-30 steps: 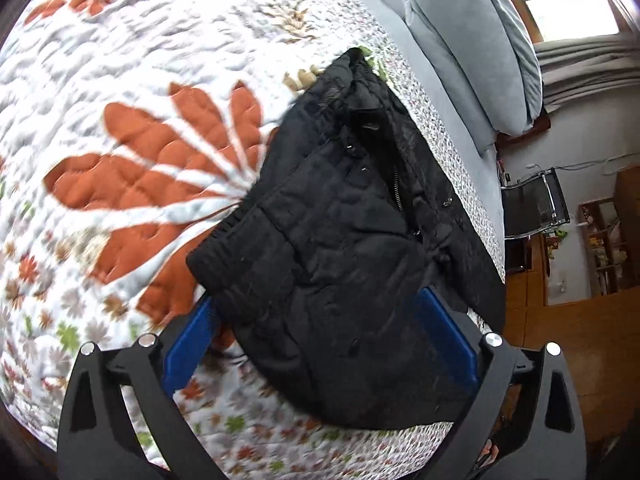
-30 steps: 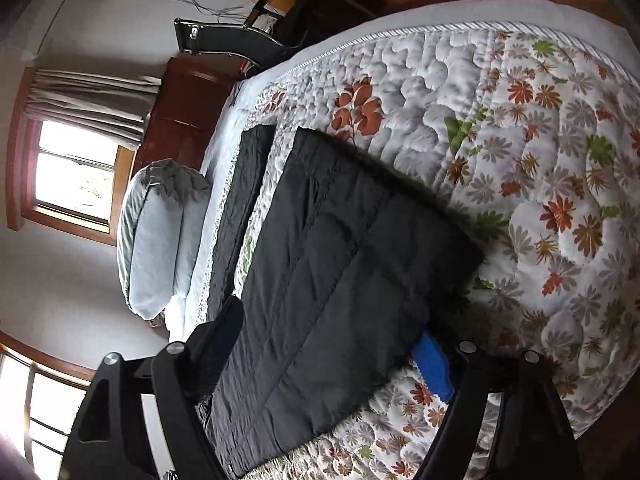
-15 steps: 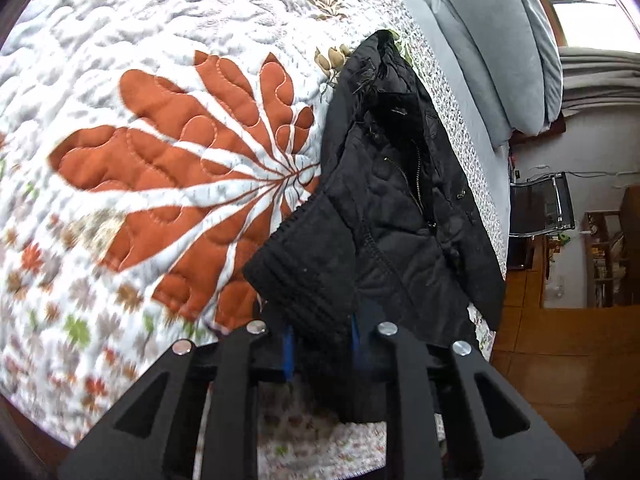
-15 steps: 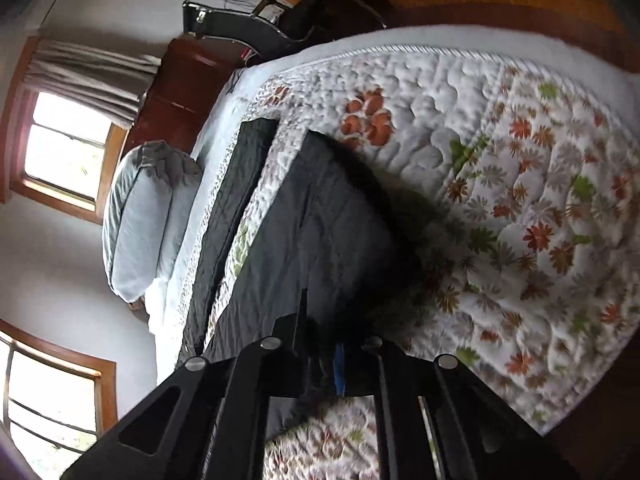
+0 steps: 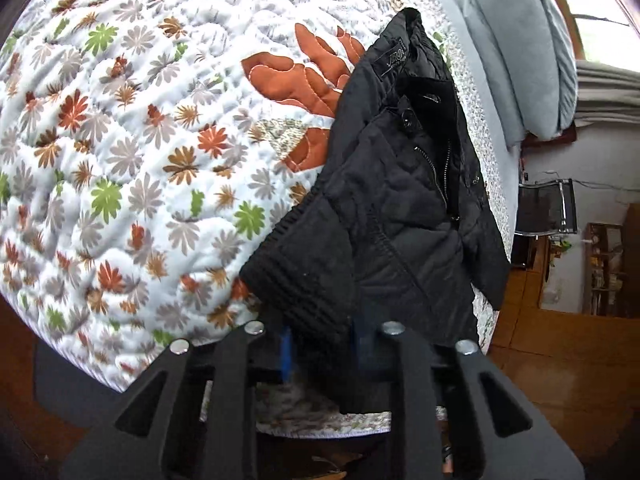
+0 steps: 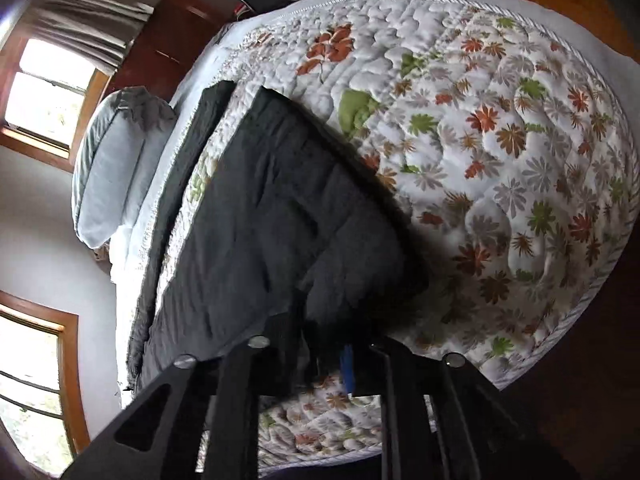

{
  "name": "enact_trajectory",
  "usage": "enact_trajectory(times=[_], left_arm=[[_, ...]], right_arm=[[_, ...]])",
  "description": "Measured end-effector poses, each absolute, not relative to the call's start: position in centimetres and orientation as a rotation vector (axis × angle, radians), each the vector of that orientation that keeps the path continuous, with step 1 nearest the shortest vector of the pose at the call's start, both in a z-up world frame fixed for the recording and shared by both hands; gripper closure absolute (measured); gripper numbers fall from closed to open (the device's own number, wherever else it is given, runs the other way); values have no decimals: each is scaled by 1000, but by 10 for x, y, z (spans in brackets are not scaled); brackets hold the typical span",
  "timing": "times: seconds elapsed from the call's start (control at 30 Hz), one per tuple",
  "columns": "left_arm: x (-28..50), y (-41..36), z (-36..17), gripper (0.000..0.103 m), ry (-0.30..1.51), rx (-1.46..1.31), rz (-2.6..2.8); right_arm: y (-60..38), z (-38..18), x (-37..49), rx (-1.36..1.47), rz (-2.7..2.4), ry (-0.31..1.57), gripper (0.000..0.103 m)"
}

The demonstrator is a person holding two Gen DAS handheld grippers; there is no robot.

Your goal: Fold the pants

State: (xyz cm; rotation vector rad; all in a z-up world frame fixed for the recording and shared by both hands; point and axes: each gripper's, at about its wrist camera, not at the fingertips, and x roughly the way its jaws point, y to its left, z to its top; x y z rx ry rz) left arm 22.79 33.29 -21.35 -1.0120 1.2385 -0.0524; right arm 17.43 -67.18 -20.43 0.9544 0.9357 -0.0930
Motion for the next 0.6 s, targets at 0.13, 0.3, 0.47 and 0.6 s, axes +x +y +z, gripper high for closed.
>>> enact_trajectory(times=[0.13,0.3,0.47,0.6], left_arm=[[206,336,-182,2,1218,-872,10],[199,329,-119,3,1110,-590,96],[263,319,-103,3,1085,-579,-22],[353,325,-109,3,1136,-583,-85]], right_arm=[[-667,-165,160,793,-236,943,35],[-634,-140,168,607,-167,947,32],[-606,-163,214,429,-205,1257,31],[-582,-96,259,280,-119,1185,20]])
